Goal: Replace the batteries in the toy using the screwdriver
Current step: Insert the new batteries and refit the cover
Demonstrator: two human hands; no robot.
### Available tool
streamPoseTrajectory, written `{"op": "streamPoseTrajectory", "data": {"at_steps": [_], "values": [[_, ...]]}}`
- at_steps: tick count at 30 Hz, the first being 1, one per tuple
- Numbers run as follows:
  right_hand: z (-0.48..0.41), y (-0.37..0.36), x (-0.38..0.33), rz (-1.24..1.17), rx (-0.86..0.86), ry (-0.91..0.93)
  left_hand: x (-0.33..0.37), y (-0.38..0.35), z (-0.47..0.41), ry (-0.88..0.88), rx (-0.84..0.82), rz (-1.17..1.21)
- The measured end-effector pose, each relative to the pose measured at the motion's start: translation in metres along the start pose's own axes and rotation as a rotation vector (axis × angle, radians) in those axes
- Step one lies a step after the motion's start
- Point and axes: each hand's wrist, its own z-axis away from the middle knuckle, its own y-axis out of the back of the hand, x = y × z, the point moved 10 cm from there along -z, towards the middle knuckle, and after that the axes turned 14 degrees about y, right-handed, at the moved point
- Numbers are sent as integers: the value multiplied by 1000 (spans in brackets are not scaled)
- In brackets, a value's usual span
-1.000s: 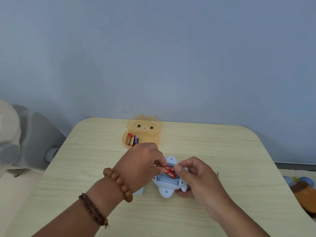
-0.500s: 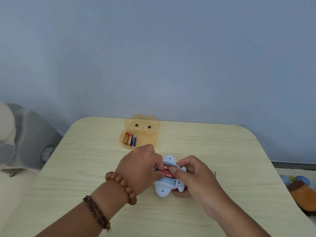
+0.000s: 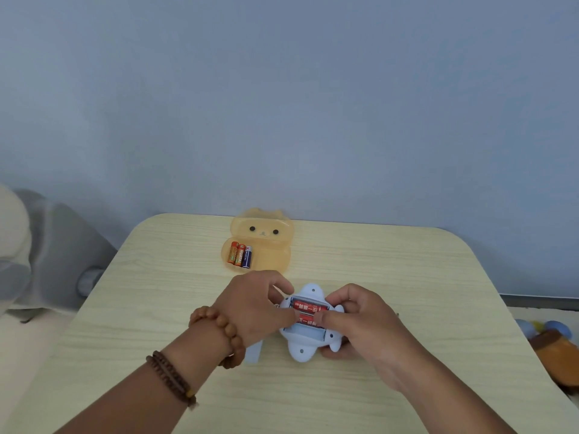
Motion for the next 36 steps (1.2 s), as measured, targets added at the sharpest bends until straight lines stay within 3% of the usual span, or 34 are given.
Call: {"op": "streamPoseTrajectory", "data": {"at_steps": [5,18,23,25,29,34,36], "values": [[-1,-3,-7,73,-58,16,4,2,2,3,26,-9],[-4,3,-15,161,-18,29,14,2,9,-26,132,-69],[-1,3,-11,94,12,10,-14,75,17,109,281,-52],[-1,4,-9,68,18,2,-42,95,18,236,268,-237],[-2,4,-8,20,17,4,-73,78,19,437,68,-697],[-2,3,-9,2,2,23,-66,56,6,400,29,-807],[-2,4,-7,0,9,36,-63,58,0,325,93,-776]]}}
